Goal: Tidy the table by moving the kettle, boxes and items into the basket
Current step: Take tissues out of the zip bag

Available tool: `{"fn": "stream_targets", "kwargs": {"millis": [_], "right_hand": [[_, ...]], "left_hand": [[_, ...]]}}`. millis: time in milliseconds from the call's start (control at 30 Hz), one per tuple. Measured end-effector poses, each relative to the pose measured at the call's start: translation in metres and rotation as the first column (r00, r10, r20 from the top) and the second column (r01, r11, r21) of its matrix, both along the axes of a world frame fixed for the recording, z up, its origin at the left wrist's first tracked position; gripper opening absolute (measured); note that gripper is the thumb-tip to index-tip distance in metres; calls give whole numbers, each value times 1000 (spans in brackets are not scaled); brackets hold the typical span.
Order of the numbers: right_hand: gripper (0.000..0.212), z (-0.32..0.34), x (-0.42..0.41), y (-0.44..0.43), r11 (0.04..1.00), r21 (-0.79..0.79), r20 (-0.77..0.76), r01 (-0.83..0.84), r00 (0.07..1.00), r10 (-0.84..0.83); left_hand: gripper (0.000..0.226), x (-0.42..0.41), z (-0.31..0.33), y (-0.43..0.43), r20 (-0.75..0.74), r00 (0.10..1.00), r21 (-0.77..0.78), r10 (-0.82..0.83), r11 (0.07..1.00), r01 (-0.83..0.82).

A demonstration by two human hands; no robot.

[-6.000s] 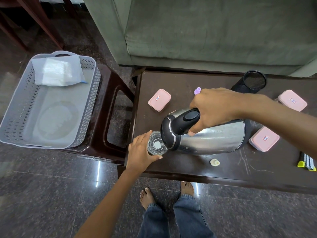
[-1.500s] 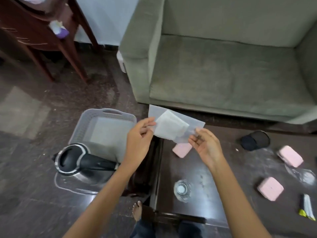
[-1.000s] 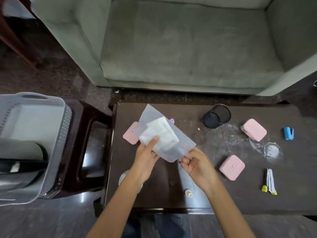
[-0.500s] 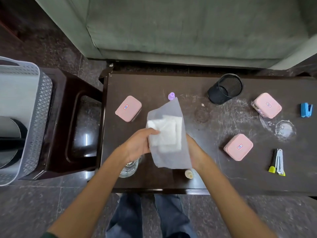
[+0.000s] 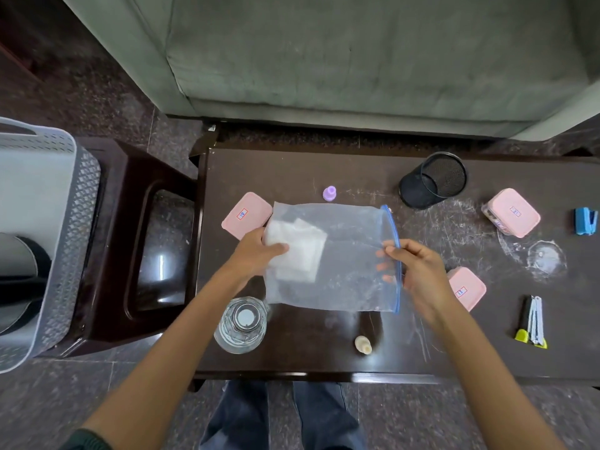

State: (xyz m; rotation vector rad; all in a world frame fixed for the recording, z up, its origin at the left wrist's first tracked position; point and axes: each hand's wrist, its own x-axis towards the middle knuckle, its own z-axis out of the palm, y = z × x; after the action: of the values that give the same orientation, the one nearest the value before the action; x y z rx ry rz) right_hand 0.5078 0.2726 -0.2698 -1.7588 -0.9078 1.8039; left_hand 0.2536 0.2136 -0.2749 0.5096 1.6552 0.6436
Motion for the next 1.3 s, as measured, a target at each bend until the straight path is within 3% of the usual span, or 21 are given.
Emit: {"fn": "stream_targets", "kwargs": {"millis": [67, 133, 200, 267, 300, 400, 467, 533, 633, 733, 833, 933, 1000, 1067, 1133, 1200, 1233, 1300], "right_hand": [[17, 5, 1, 1, 1000, 23, -11, 8, 1000, -8], [18, 11, 0, 1, 999, 39, -12, 10, 1000, -10], [17, 16, -3, -2, 999, 41, -3, -24, 1000, 24], [16, 21, -10, -6, 997, 42, -3, -69, 998, 69], [15, 25, -14, -7, 995, 47, 3, -88, 996, 88], [9, 36, -25, -12, 986, 80, 25, -144, 989, 143], [17, 45, -33, -17, 975, 78, 11, -209, 978, 209], [28, 54, -42, -23, 955, 61, -2, -290, 957, 291], [40, 65, -52, -29, 936, 5, -8, -353, 936, 353], [36, 72, -53, -27, 937, -24, 35, -348, 937, 349], [23, 73, -49, -21, 963, -70, 84, -260, 960, 265], [35, 69, -50, -18, 949, -86, 148, -302, 939, 312], [38, 67, -53, -18, 897, -54, 253, -439, 863, 438], [44, 62, -55, -18, 786, -29, 337, -618, 734, 589], [48, 66, -63, -17, 594, -94, 379, -799, 523, 763], [36, 69, -74, -14, 458, -162, 418, -874, 359, 834], [35, 68, -82, -10, 425, -181, 452, -887, 309, 837], [22, 53, -98, -4, 470, -168, 513, -867, 330, 792]], "left_hand": [[28, 3, -2, 2, 31, 999, -37, 24, 999, -23], [55, 4, -6, 3, 29, 999, -108, 21, 994, -18], [68, 8, -5, 0, -154, 981, -130, -114, 987, 95], [58, 20, 5, -6, -418, 873, -68, -253, 966, 248], [48, 28, 12, -10, -462, 853, -1, -243, 962, 273], [25, 60, 40, -15, -262, 957, 148, -121, 975, 164], [23, 79, 55, -15, -112, 990, 193, -88, 975, 109], [26, 89, 61, -14, -82, 993, 220, -80, 971, 97], [31, 87, 57, -13, -195, 981, 181, -19, 982, 56], [17, 74, 55, -14, -375, 925, 177, 62, 984, 6], [16, 64, 56, -19, -441, 884, 160, 156, 983, -94], [16, 61, 55, -24, -463, 864, 172, 197, 976, -130], [17, 61, 55, -25, -450, 870, 179, 203, 975, -135], [16, 62, 55, -24, -440, 877, 180, 194, 976, -126], [15, 64, 55, -22, -437, 882, 184, 178, 977, -106], [14, 67, 55, -22, -426, 892, 187, 151, 979, -77], [12, 68, 56, -22, -421, 897, 184, 136, 981, -62], [5, 71, 56, -22, -419, 901, 170, 112, 984, -43]]}}
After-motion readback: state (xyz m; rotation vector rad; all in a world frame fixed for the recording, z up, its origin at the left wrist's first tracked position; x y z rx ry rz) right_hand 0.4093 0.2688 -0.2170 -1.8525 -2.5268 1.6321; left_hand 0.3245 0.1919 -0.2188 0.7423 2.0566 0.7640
